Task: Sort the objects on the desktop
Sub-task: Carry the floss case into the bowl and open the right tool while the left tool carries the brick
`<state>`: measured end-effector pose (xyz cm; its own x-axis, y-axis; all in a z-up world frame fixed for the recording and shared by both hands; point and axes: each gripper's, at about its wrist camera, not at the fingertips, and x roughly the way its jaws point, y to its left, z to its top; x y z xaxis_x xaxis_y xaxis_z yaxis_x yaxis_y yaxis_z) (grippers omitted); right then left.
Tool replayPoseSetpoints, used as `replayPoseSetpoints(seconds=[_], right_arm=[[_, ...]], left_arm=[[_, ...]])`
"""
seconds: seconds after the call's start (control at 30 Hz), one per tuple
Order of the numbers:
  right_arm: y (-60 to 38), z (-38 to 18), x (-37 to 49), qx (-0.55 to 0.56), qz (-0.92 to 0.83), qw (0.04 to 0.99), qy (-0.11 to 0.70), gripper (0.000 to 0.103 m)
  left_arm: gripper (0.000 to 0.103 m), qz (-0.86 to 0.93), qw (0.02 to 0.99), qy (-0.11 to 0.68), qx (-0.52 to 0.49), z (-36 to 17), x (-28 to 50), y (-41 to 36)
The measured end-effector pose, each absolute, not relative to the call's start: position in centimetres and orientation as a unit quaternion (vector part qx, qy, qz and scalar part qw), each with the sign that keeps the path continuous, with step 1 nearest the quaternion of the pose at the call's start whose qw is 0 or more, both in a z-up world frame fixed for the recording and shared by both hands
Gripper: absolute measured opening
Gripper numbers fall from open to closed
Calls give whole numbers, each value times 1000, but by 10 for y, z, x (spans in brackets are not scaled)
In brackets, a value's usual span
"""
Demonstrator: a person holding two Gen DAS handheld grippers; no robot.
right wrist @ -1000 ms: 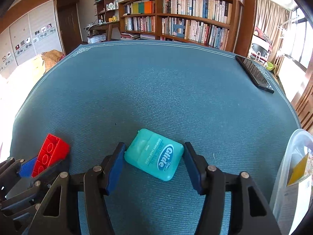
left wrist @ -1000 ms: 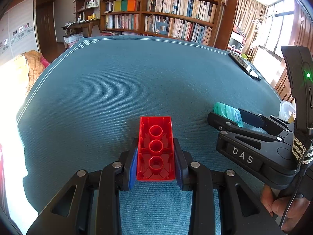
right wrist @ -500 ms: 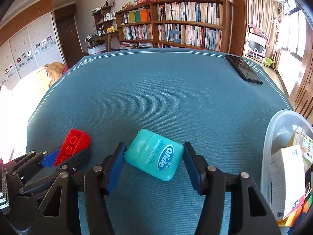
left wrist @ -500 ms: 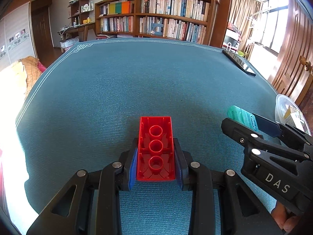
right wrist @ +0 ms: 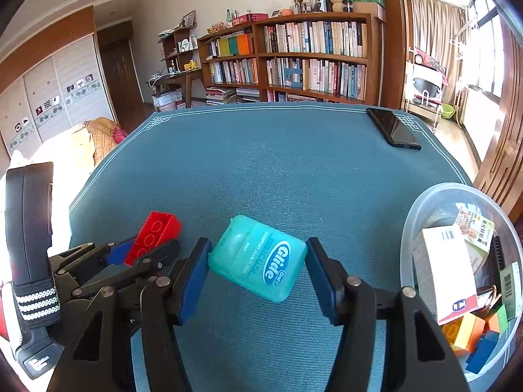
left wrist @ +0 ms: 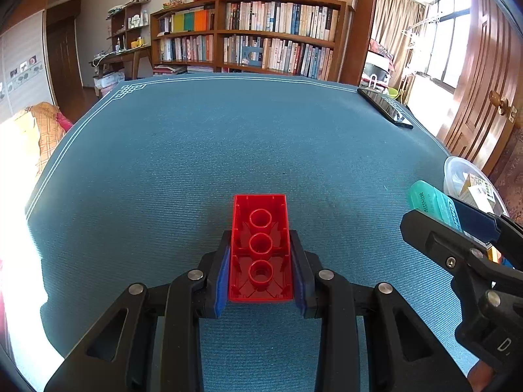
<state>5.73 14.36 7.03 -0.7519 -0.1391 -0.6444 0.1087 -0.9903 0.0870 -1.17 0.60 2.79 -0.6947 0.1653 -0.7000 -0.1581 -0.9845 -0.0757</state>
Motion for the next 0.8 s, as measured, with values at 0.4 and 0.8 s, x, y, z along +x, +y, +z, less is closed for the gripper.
replayPoseSetpoints(seconds=[0.4, 0.8], right_arm=[[183, 87, 93, 317, -947, 31, -37, 63], [266, 95, 123, 299, -949, -64, -74, 63]], left_arm=[[34, 921, 111, 10, -374, 35, -1, 24], [34, 919, 135, 28, -370, 42, 10, 48]])
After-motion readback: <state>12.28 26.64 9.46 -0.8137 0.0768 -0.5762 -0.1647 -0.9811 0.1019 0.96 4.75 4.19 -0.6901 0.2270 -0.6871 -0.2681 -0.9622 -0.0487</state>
